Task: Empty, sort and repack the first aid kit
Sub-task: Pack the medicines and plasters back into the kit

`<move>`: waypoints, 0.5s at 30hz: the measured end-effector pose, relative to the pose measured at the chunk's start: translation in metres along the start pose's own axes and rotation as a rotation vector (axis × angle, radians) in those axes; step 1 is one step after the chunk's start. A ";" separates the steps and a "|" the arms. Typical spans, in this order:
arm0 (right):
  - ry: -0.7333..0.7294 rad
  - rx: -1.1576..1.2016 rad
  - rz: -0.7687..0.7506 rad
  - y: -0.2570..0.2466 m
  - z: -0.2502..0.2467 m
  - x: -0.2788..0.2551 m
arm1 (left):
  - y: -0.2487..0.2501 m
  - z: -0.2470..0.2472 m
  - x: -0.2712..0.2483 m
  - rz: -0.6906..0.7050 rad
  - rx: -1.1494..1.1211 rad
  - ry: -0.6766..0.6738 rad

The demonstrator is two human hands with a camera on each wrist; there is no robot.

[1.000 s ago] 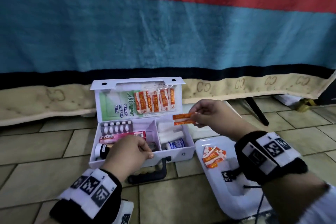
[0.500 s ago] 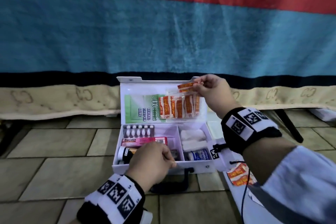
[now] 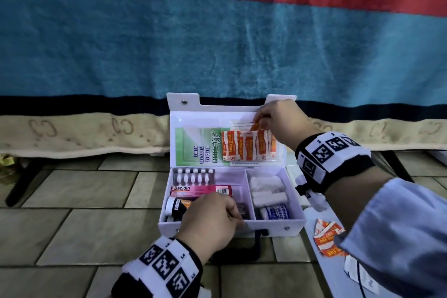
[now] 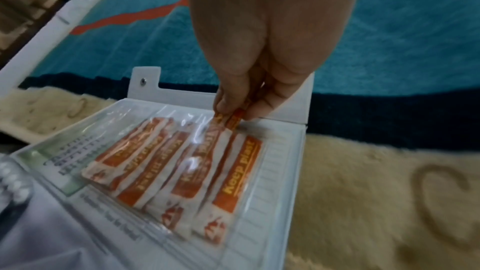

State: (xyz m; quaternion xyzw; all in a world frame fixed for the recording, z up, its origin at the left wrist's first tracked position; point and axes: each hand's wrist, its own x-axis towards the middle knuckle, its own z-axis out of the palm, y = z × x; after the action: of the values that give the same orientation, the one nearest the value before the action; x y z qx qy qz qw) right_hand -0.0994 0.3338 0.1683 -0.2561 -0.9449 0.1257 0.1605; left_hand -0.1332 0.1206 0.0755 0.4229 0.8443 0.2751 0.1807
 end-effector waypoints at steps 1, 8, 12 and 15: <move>-0.033 -0.046 -0.025 -0.002 0.000 0.002 | 0.000 0.000 0.000 -0.001 -0.001 -0.002; -0.050 -0.099 -0.086 -0.011 0.003 0.006 | -0.002 0.001 0.000 -0.007 -0.009 -0.009; -0.149 -0.219 -0.095 -0.018 0.001 0.003 | -0.002 0.001 0.000 -0.003 -0.001 -0.002; -0.210 -0.230 -0.073 -0.023 -0.003 0.003 | -0.002 0.002 0.001 -0.006 0.006 -0.002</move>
State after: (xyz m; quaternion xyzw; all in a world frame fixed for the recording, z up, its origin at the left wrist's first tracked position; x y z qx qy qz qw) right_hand -0.1105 0.3170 0.1794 -0.2234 -0.9734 0.0370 0.0348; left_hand -0.1335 0.1208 0.0728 0.4210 0.8462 0.2717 0.1812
